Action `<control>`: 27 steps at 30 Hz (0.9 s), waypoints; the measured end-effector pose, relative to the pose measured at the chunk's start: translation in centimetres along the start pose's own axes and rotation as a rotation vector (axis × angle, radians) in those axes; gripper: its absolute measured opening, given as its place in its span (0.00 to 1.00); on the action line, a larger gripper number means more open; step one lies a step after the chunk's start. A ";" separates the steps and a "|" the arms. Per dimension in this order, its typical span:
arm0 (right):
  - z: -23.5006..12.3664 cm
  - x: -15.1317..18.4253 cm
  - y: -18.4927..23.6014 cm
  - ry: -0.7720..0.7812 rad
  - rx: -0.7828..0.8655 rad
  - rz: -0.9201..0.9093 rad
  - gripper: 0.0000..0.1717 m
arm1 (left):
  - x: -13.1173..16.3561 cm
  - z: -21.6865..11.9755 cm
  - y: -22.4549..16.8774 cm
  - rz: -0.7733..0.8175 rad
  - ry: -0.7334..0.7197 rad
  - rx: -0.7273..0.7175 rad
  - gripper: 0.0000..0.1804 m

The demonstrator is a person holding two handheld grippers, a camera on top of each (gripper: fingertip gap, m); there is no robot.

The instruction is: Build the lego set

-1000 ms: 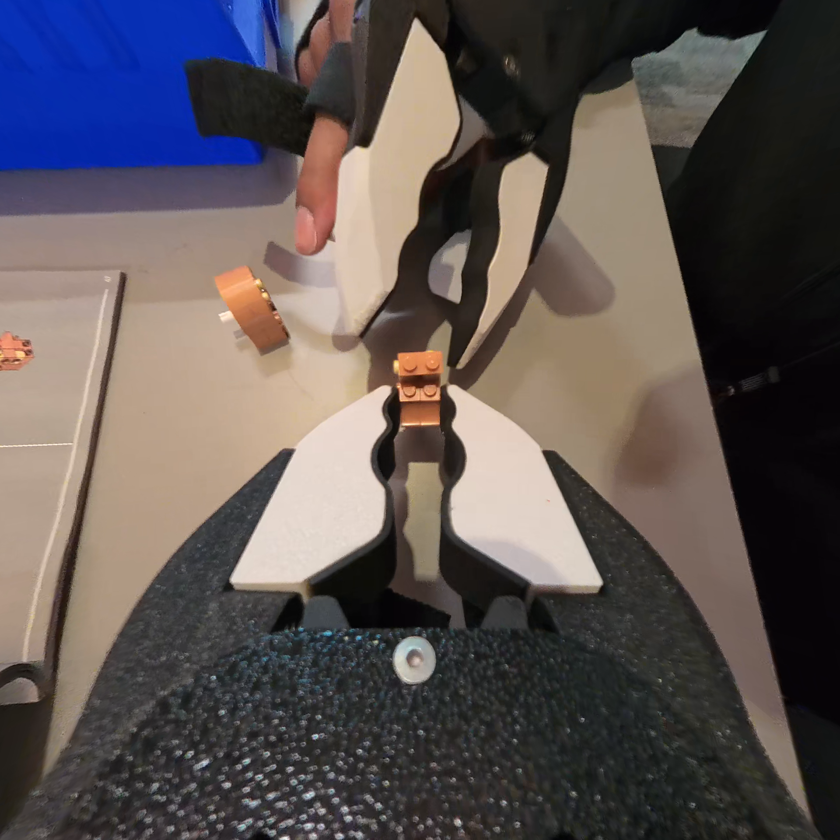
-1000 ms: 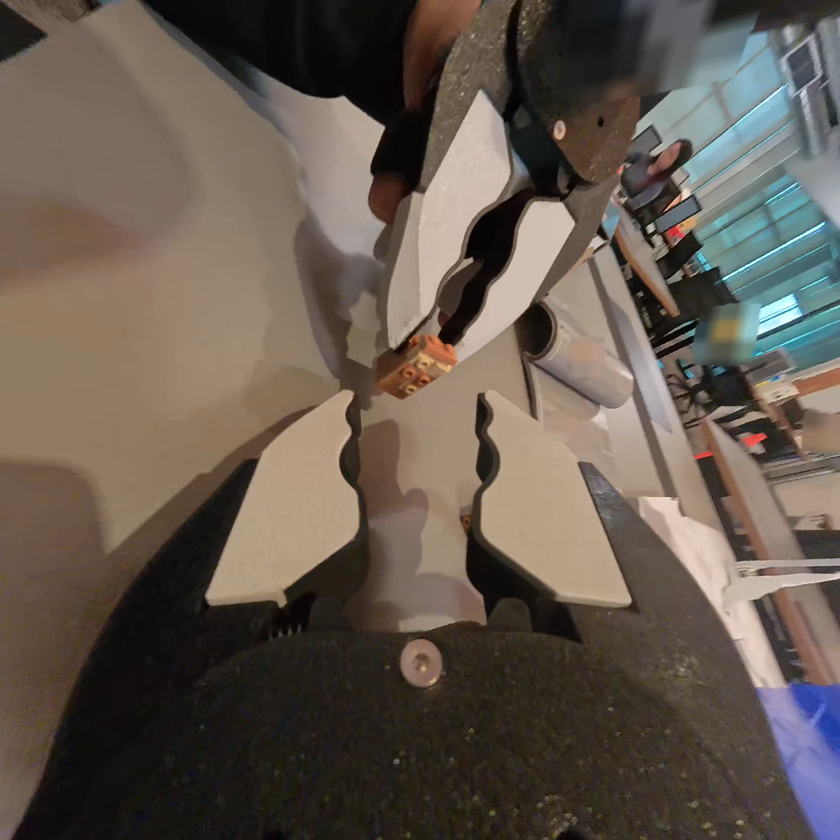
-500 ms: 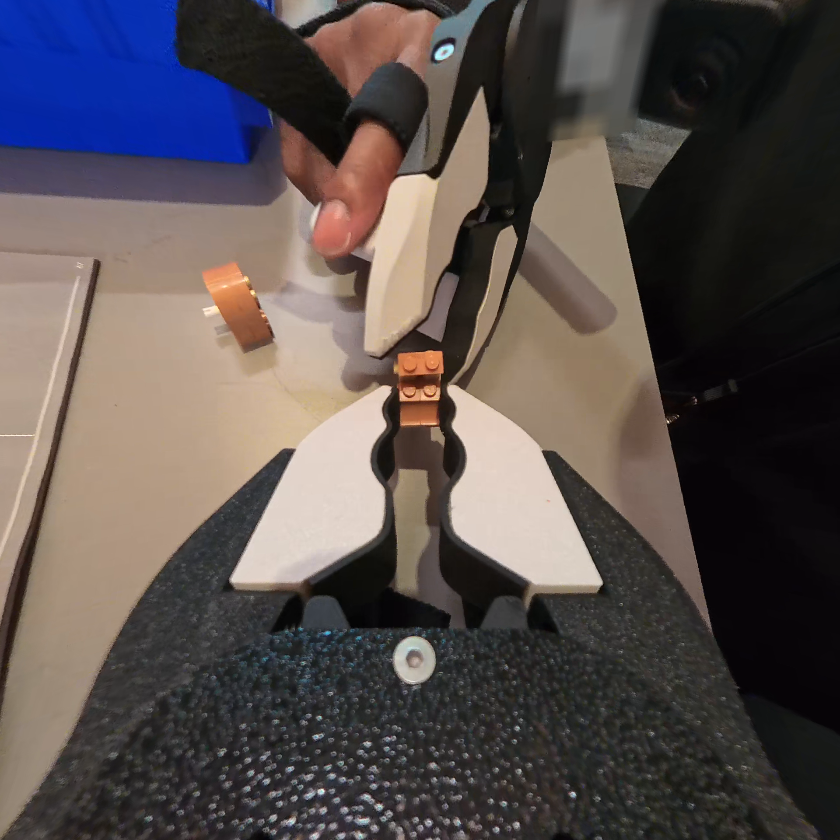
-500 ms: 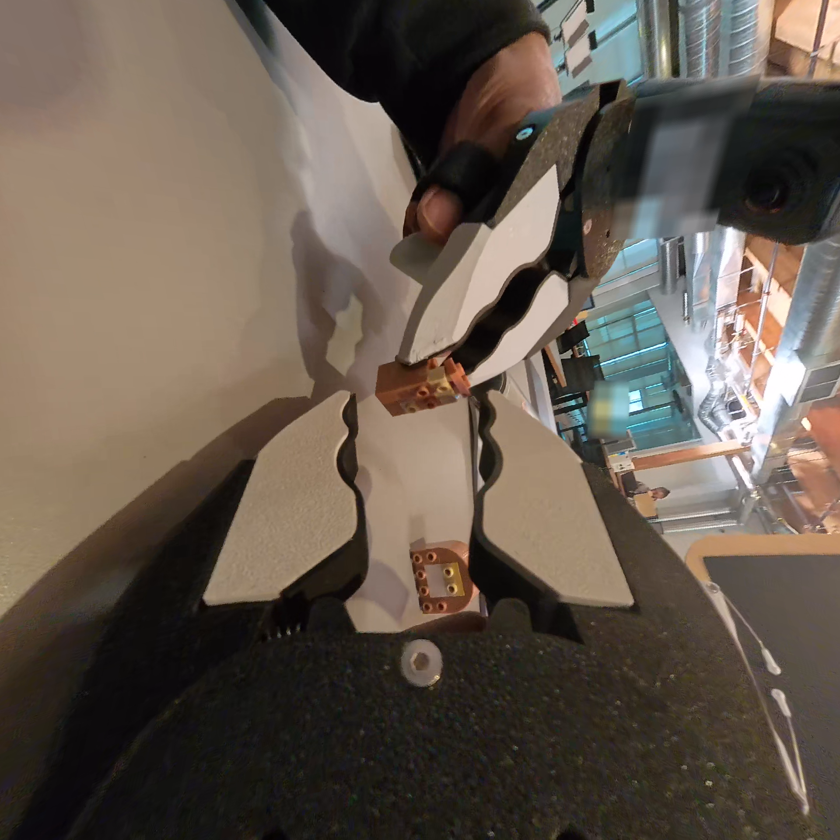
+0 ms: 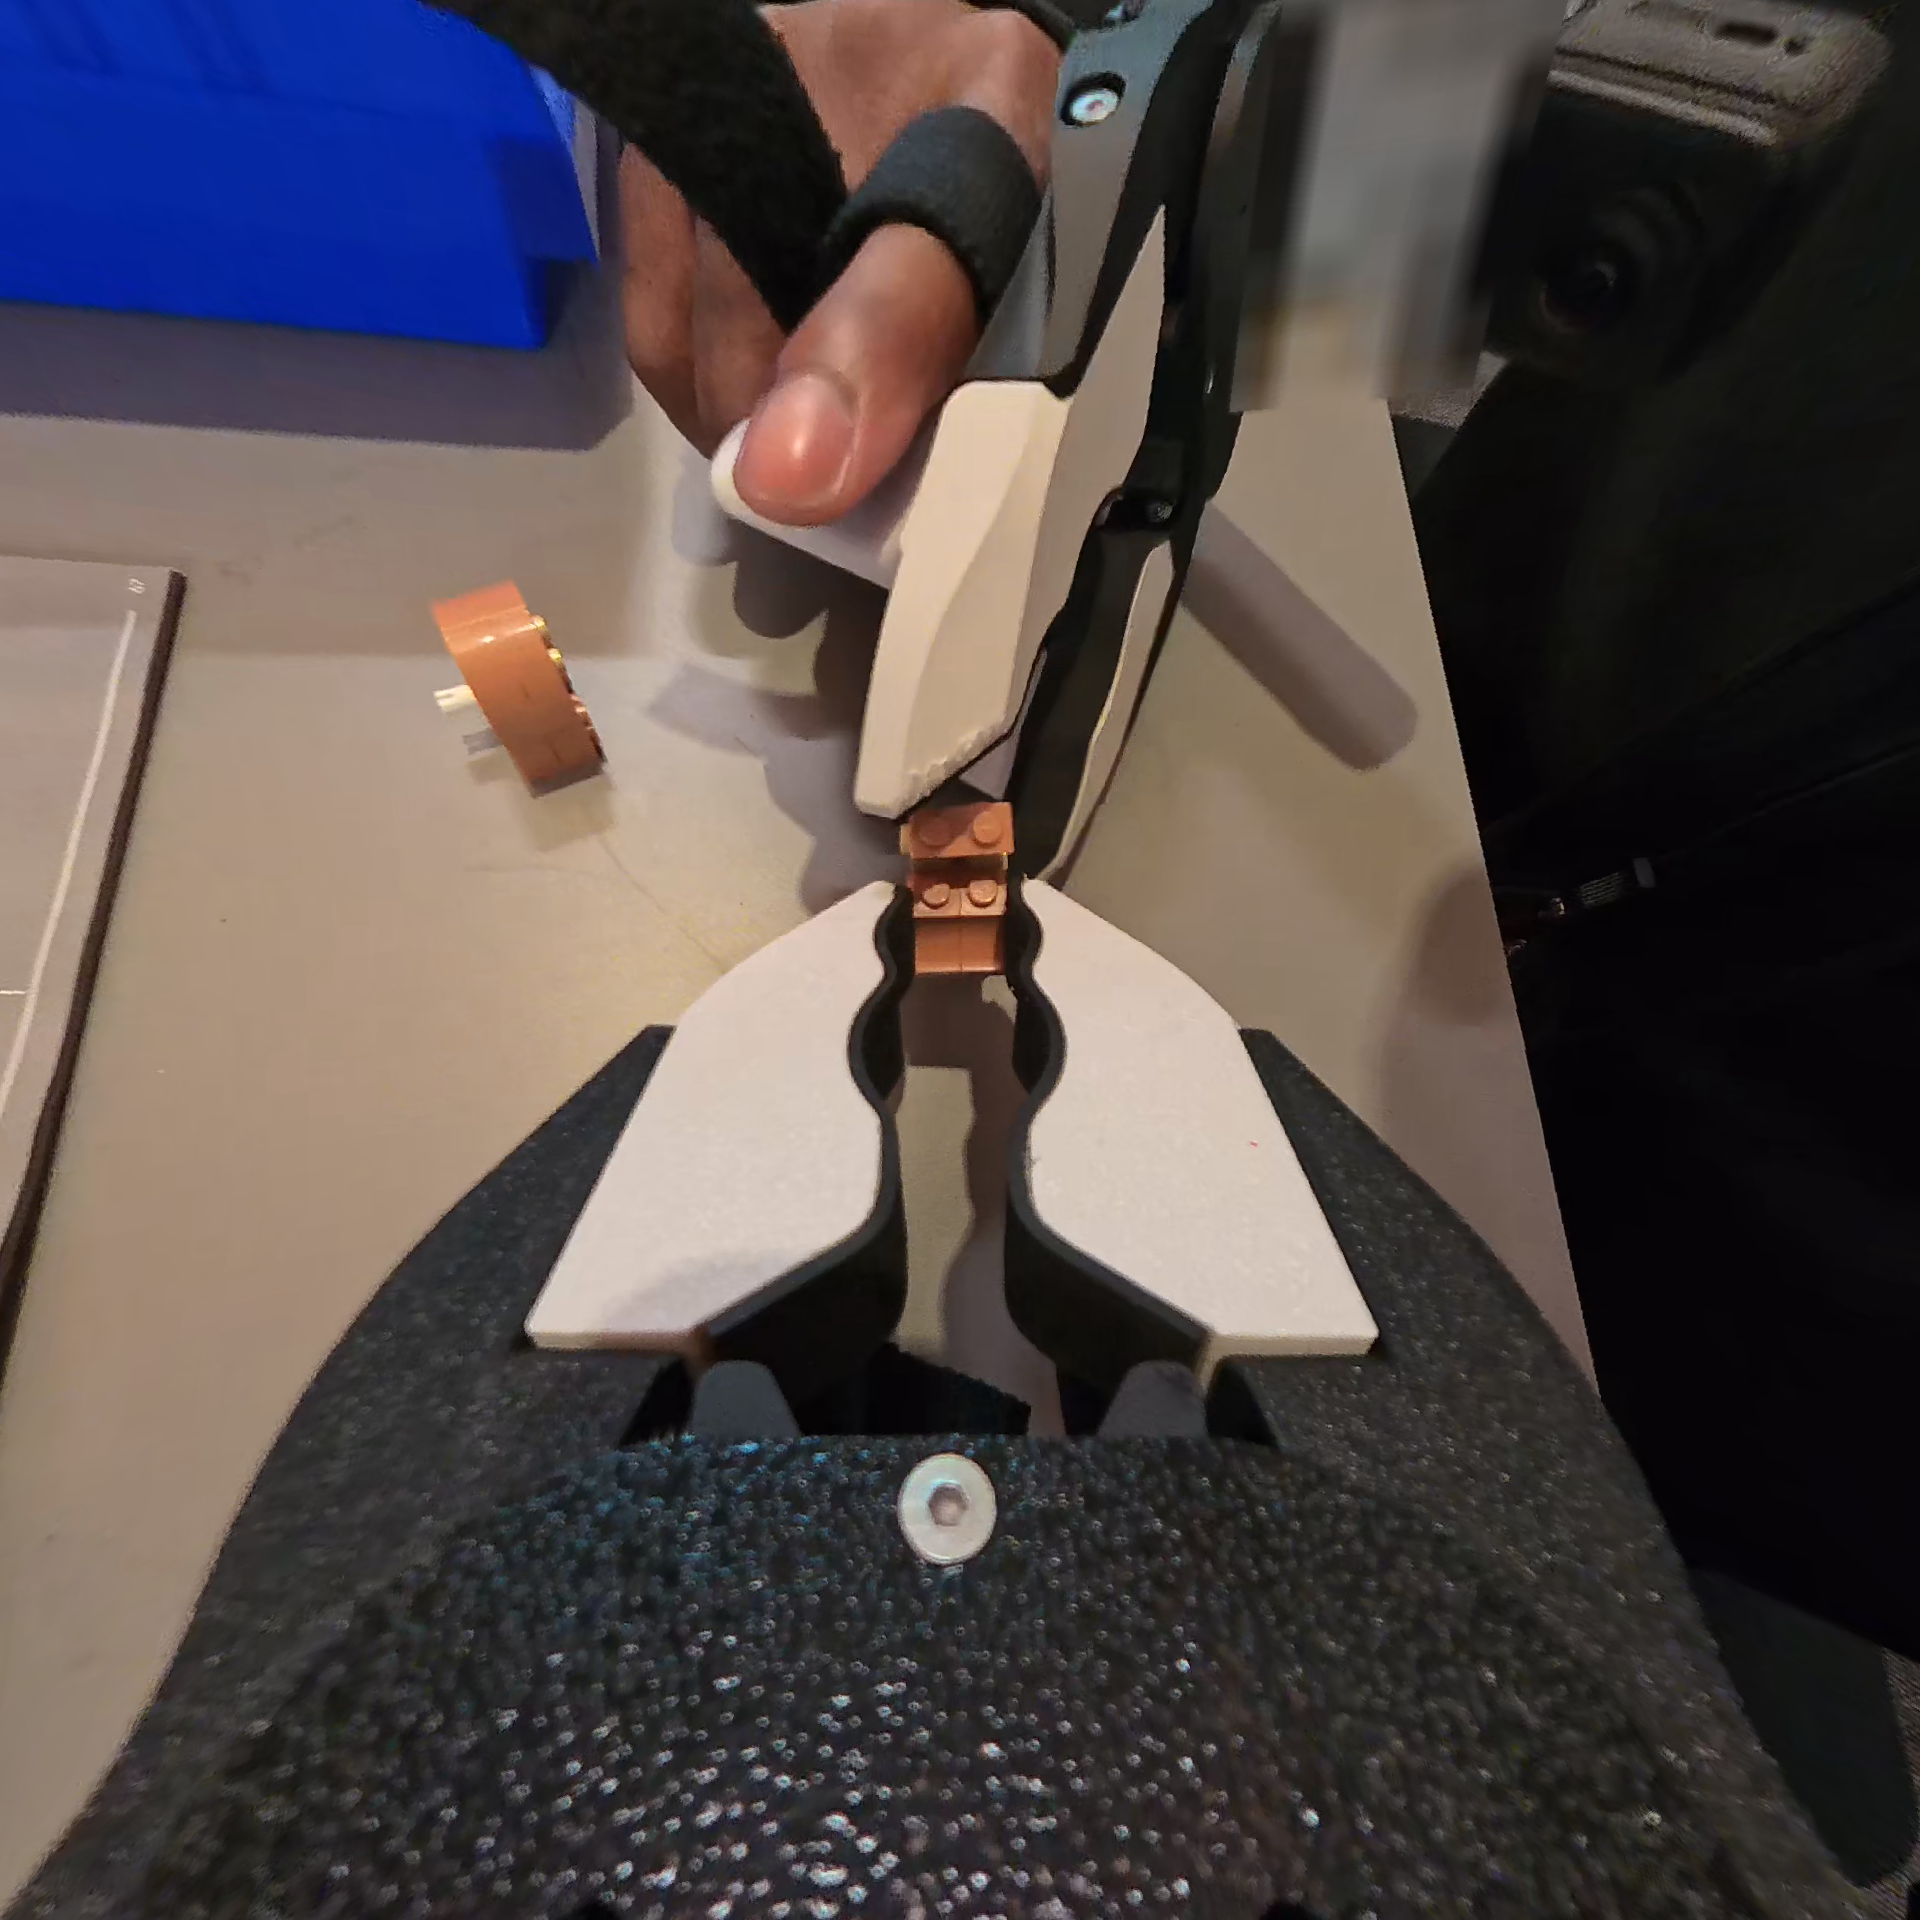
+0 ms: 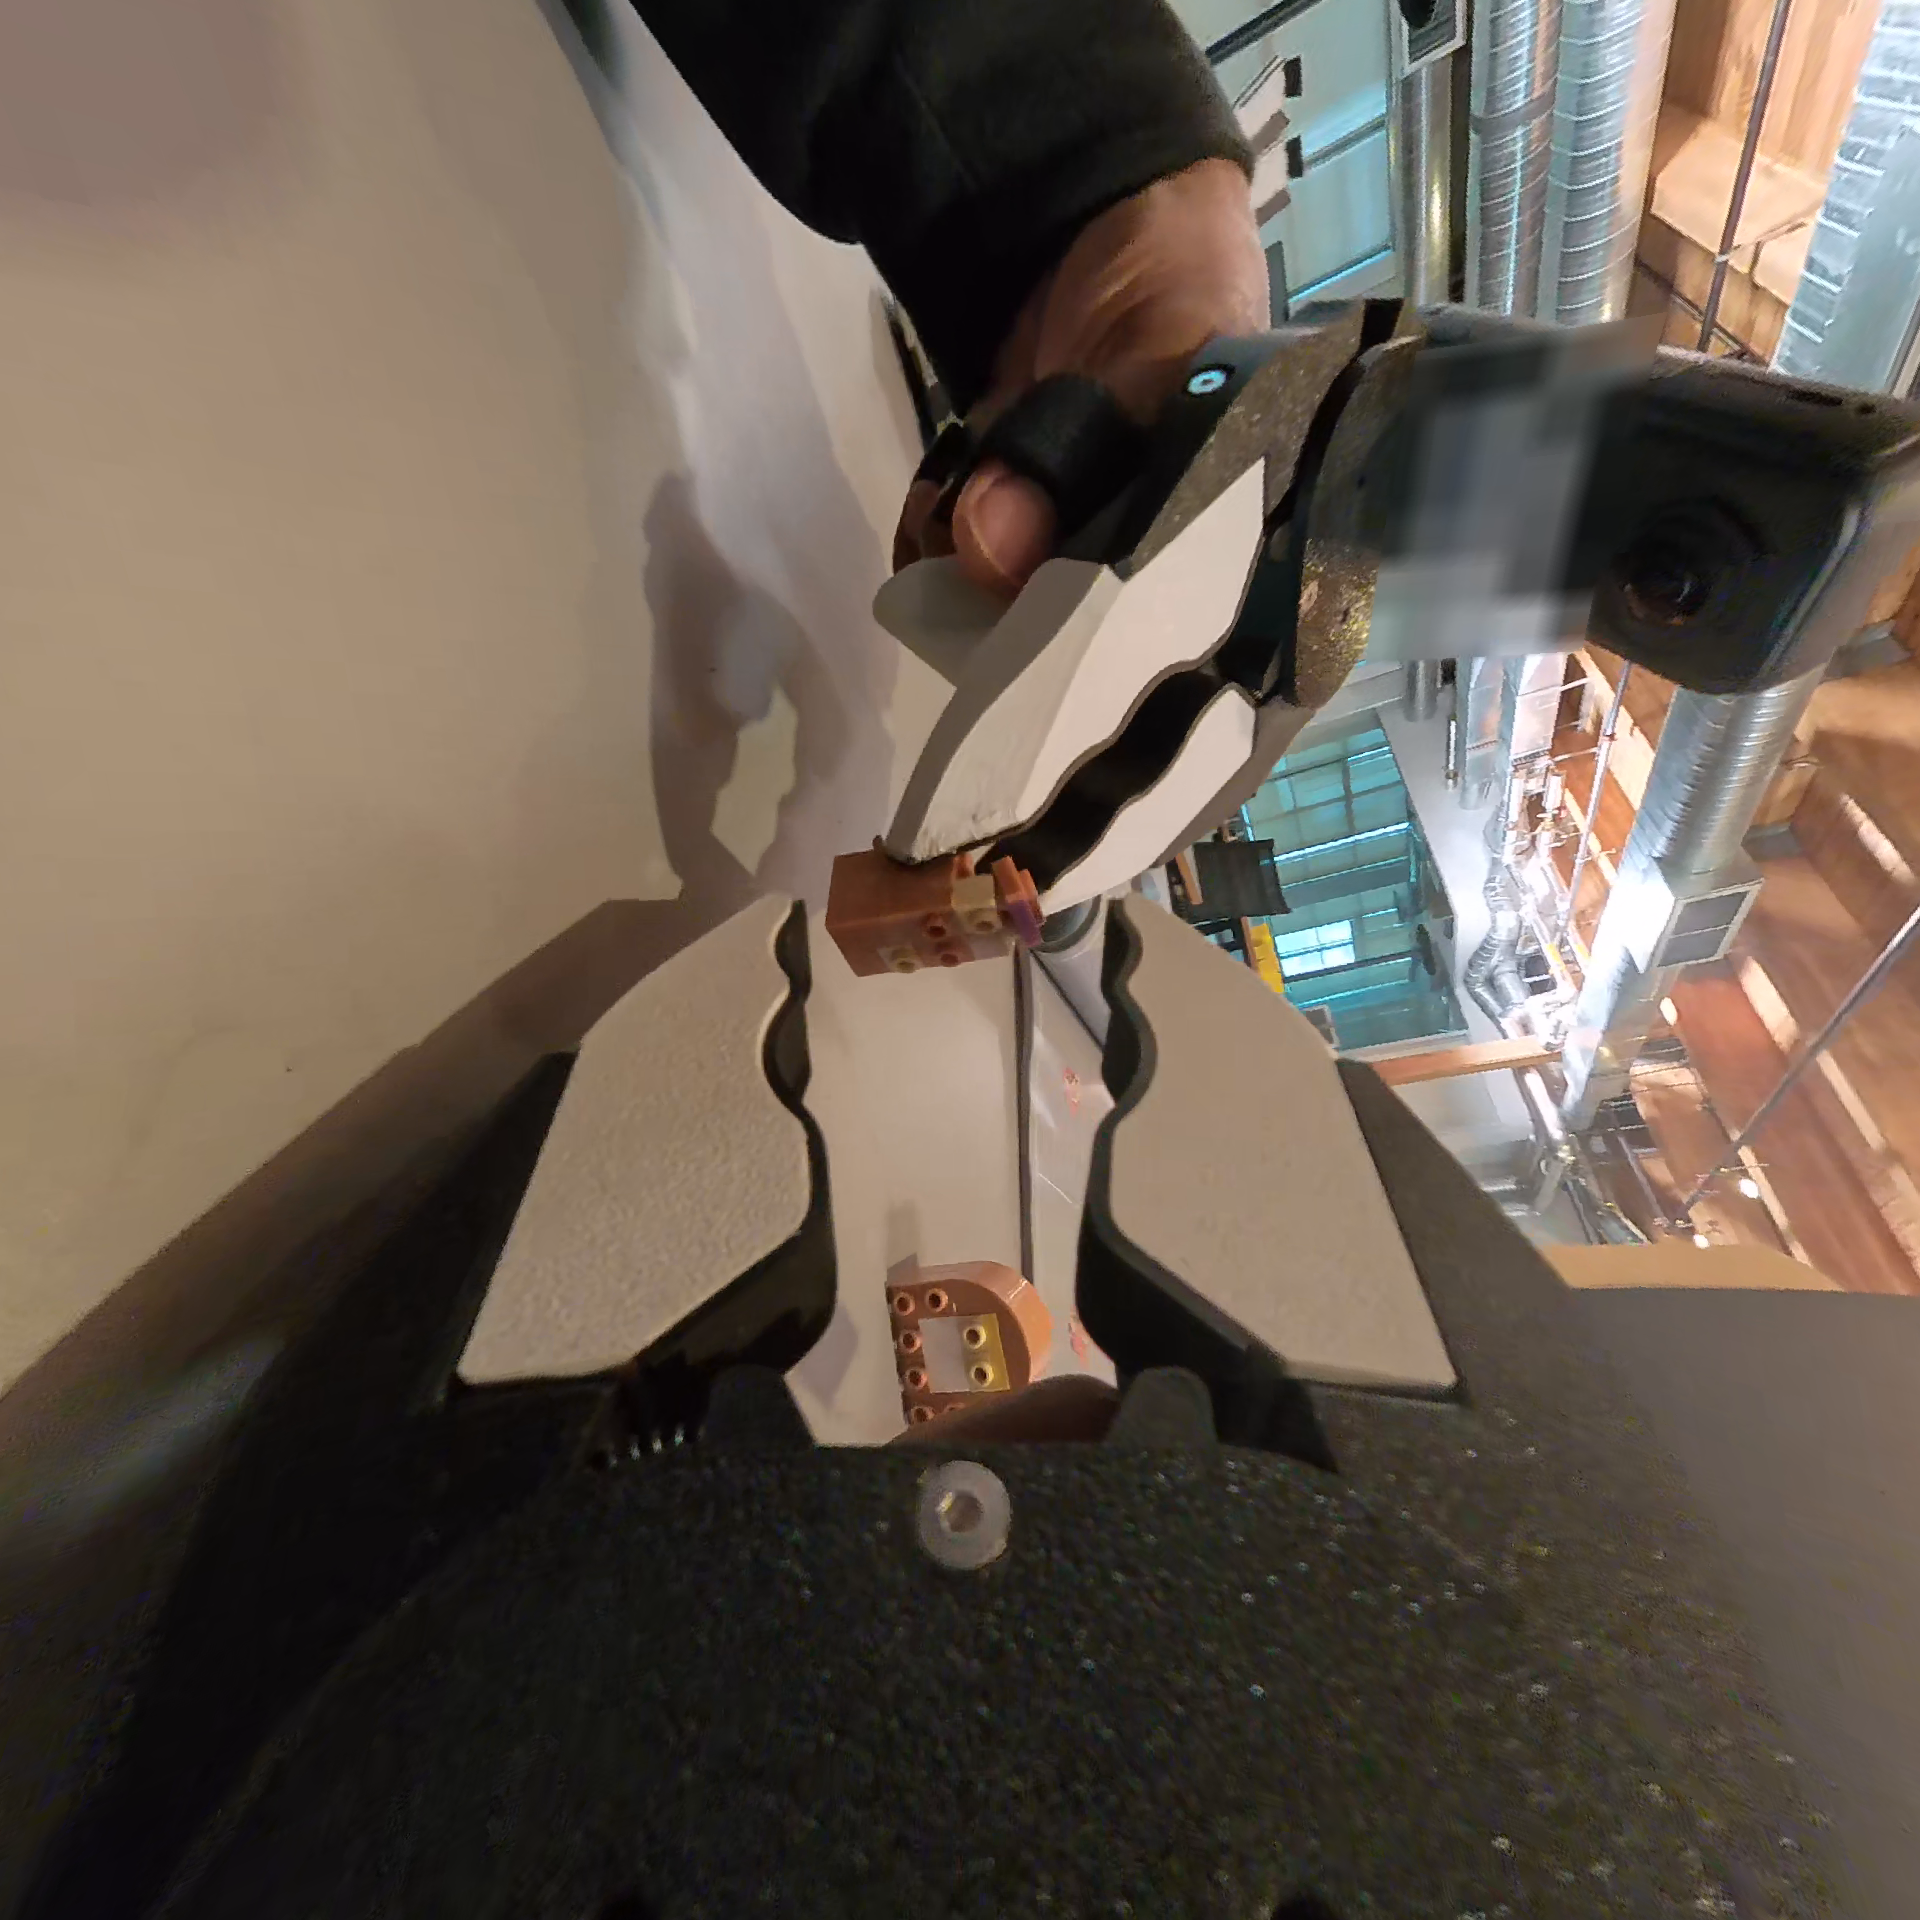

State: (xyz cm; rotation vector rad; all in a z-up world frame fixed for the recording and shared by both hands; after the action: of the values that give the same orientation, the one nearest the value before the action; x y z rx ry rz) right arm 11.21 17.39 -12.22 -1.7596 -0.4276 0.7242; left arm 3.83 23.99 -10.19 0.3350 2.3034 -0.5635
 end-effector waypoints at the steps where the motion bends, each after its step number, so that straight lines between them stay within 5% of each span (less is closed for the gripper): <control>1: 0.0 0.0 0.1 0.000 0.003 -0.012 0.31 | 0.0 0.0 0.0 -0.001 0.002 0.000 0.09; 27: 0.0 -0.1 0.2 0.000 -0.010 -0.023 0.23 | 0.0 -0.1 0.0 -0.030 -0.022 0.043 0.09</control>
State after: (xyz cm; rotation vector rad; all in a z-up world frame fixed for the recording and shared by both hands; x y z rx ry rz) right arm 11.15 17.23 -12.37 -1.7614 -0.4522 0.7068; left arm 3.79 24.07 -10.19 0.3143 2.2814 -0.6293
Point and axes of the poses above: each gripper's, where its closed fingertips meet, z out along the fingers, x out of its underside, y = z × x across the jaws, the point moved 6 cm from there along -z, back along the fingers, and after that the axes turned 8 degrees about -z, right-handed, at the moved point
